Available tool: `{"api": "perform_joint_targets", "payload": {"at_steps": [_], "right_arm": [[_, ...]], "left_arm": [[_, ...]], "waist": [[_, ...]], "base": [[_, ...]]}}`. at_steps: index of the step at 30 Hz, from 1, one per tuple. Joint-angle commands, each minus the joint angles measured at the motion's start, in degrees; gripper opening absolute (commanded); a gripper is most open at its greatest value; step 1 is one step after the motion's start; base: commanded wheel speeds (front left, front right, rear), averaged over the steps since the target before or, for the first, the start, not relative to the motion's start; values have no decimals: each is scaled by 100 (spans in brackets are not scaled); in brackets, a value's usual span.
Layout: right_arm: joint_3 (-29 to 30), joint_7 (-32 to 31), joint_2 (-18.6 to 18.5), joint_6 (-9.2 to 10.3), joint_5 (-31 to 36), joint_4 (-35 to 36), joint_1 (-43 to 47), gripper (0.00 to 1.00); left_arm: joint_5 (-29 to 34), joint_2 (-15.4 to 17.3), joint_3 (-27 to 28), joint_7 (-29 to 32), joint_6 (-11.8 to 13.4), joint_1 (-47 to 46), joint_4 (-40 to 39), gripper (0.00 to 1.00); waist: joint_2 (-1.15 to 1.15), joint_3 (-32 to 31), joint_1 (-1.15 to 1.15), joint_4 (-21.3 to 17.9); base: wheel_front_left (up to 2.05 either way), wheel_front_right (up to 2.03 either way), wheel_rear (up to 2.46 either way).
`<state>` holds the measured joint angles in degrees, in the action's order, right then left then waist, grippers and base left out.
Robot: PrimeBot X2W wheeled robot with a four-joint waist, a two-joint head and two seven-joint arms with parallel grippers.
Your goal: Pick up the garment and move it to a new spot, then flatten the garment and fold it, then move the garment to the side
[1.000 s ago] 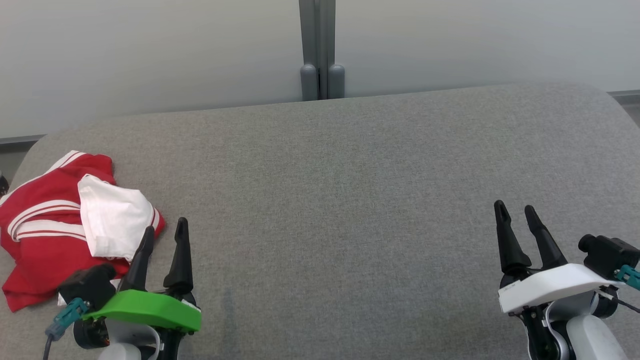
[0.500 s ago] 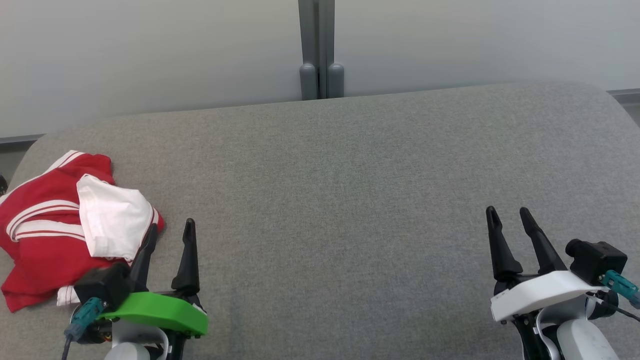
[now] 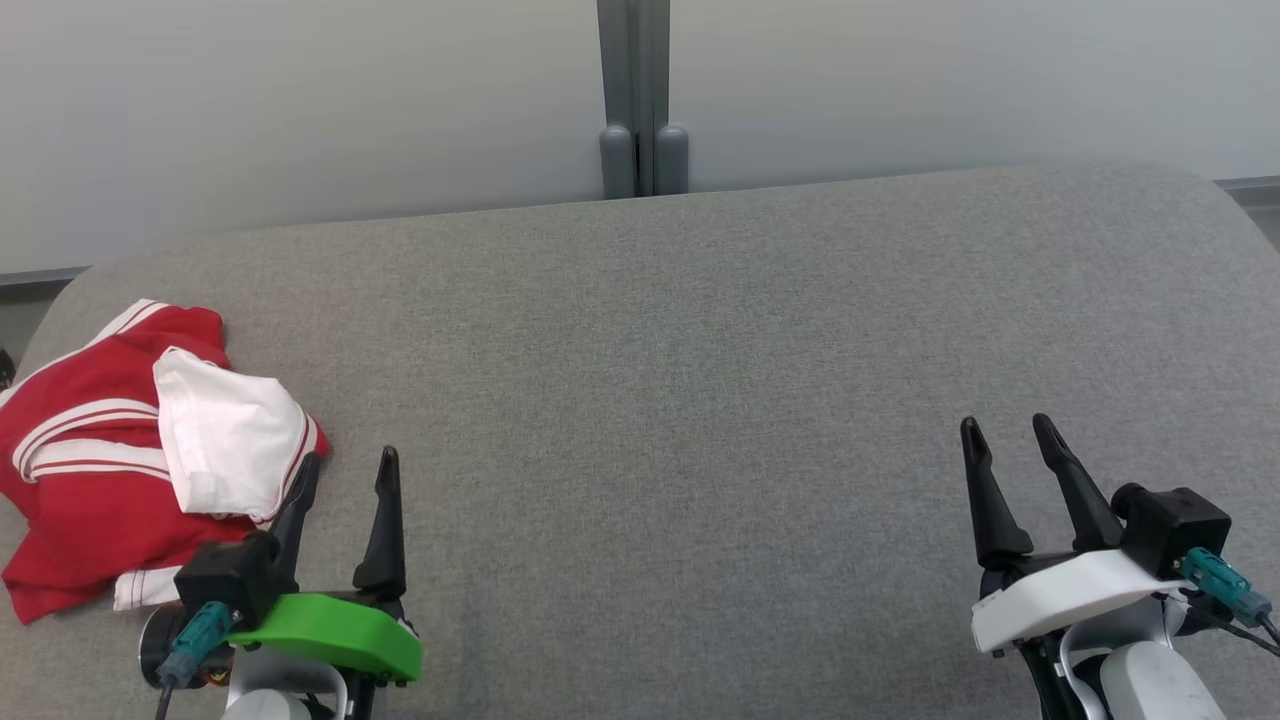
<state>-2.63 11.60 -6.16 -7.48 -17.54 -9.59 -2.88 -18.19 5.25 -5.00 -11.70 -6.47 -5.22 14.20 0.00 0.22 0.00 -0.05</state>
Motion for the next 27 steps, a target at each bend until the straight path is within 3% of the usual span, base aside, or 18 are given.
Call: {"api": "perform_joint_targets", "payload": {"at_steps": [1,27], "right_arm": [[-12,65,-7,-1,128,3,23,100],[-82,344,37,-2,903,-55,87,100]], "left_arm": [[117,13,28,-52,47,10,2,100],[812,-139,191,-327,2,-79,379,100]], "waist": [[0,0,0,0],[0,64,0,21]], "base": [[0,0,0],[0,0,0]]}}
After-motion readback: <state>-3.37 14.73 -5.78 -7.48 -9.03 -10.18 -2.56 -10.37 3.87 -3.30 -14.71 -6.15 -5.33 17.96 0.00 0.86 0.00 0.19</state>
